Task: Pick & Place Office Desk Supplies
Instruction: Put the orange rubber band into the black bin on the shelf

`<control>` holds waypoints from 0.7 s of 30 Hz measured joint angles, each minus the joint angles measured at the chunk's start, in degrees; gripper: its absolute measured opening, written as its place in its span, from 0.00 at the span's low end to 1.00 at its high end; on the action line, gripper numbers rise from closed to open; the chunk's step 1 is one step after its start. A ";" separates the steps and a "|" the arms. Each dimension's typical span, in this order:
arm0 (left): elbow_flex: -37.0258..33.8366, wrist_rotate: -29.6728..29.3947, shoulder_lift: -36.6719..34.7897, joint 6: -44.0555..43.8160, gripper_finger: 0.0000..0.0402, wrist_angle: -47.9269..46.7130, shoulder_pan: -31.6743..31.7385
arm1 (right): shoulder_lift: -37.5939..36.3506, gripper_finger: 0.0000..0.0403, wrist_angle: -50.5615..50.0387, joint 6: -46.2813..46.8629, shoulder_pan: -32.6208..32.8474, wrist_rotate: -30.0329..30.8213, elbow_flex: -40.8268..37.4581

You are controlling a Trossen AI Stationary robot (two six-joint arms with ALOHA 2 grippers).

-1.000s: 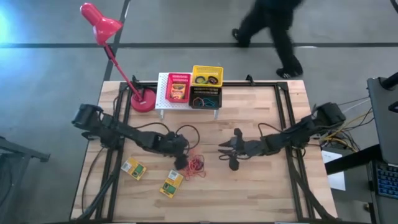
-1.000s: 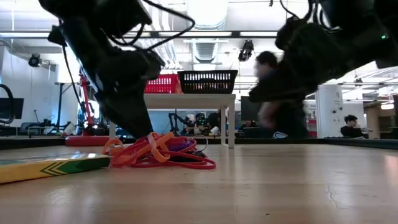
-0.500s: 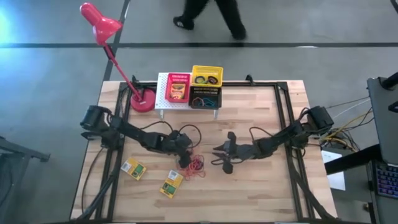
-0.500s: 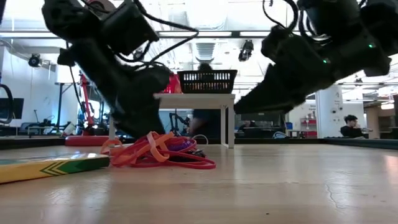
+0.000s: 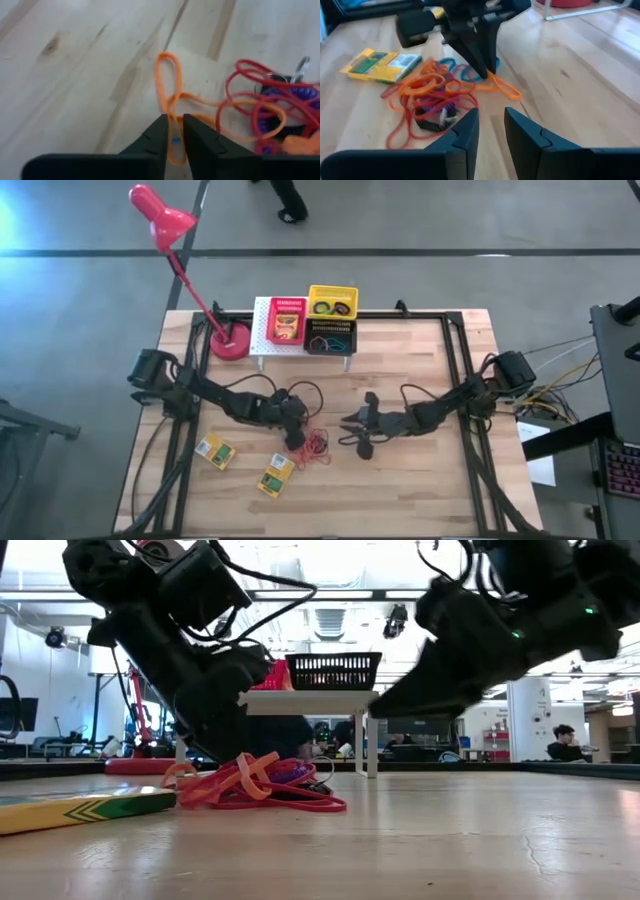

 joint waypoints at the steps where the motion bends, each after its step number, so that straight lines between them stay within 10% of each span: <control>1: -0.04 0.01 -0.29 0.38 0.14 -0.55 0.01 | 0.13 0.22 0.52 0.08 0.00 -0.11 0.34; 21: 0.02 -0.25 -0.53 0.97 0.06 0.23 0.05 | -0.02 0.21 0.45 0.19 0.00 -0.09 0.36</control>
